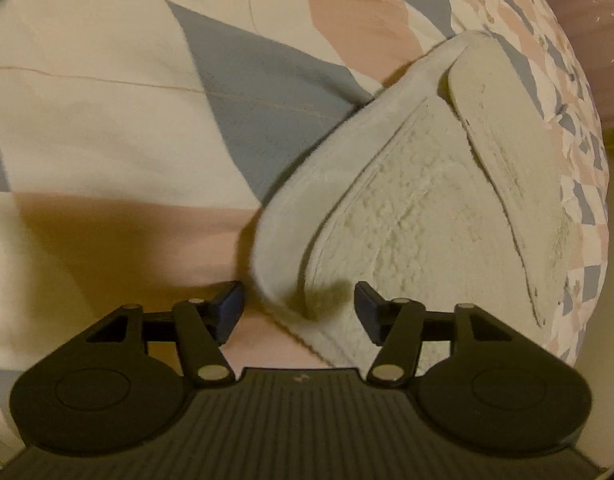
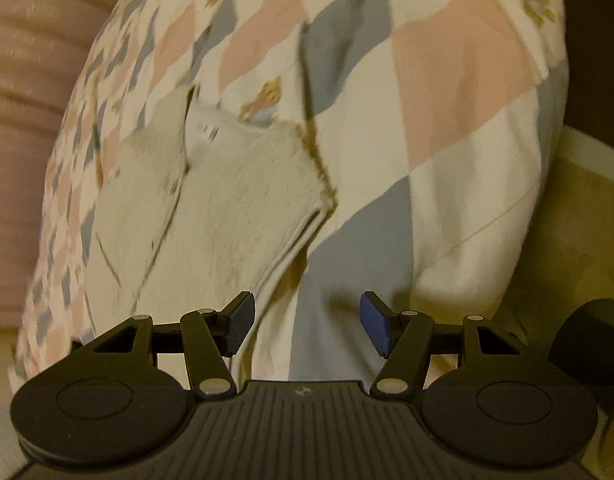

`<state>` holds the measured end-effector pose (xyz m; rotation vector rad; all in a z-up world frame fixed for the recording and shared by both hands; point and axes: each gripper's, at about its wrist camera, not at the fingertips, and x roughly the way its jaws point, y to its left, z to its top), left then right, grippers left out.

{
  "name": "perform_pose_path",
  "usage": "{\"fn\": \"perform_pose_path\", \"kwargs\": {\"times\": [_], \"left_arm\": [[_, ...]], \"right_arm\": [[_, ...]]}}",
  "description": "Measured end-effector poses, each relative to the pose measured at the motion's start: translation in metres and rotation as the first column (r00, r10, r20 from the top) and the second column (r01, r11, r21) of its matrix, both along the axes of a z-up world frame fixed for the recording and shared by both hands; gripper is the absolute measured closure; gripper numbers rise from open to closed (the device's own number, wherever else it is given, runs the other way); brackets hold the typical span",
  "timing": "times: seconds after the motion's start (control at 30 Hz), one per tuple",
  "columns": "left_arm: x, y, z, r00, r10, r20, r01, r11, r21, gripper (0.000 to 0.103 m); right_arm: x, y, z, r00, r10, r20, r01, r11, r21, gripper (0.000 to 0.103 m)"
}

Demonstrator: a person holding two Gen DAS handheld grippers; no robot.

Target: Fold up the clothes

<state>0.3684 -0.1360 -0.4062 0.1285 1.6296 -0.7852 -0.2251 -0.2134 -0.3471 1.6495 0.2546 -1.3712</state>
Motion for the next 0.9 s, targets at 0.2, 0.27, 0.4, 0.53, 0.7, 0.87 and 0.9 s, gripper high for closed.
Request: {"fn": "perform_pose_path", "kwargs": {"times": [0.2,0.27,0.4,0.53,0.7,0.87,0.9], "left_arm": [[-0.020,-0.017,0.008,0.980,-0.168,0.106,0.170,0.985,-0.006,0.093],[-0.020,-0.017,0.003,0.983,-0.151,0.107,0.150,0.989,0.009,0.085],[-0.023,-0.016,-0.003,0.989,-0.094,0.110,0.093,0.996,0.008,0.082],[-0.040,-0.024,0.006,0.970,-0.156,0.186,0.159,0.987,-0.004,0.095],[-0.055,-0.022,0.045,0.961,-0.131,0.244,0.153,0.986,-0.072,0.097],[-0.087,-0.005,0.109,0.963,-0.047,0.264,0.112,0.965,-0.236,0.097],[-0.099,-0.002,0.118,0.964,-0.038,0.264,0.110,0.959,-0.263,0.097]], "right_arm": [[-0.024,-0.017,-0.026,0.984,-0.158,0.082,0.162,0.986,-0.044,0.042],[-0.029,-0.029,-0.039,0.983,-0.166,0.077,0.169,0.985,-0.038,0.042],[-0.030,-0.055,-0.064,0.989,-0.126,0.075,0.128,0.991,-0.029,0.042],[-0.013,-0.094,-0.076,0.998,0.053,0.032,-0.054,0.999,0.005,0.093],[-0.004,-0.148,-0.005,0.969,0.246,-0.013,-0.246,0.961,-0.127,0.095],[-0.008,-0.194,0.120,0.895,0.418,-0.153,-0.442,0.792,-0.420,0.095],[-0.012,-0.194,0.142,0.875,0.436,-0.210,-0.481,0.743,-0.465,0.095]]}}
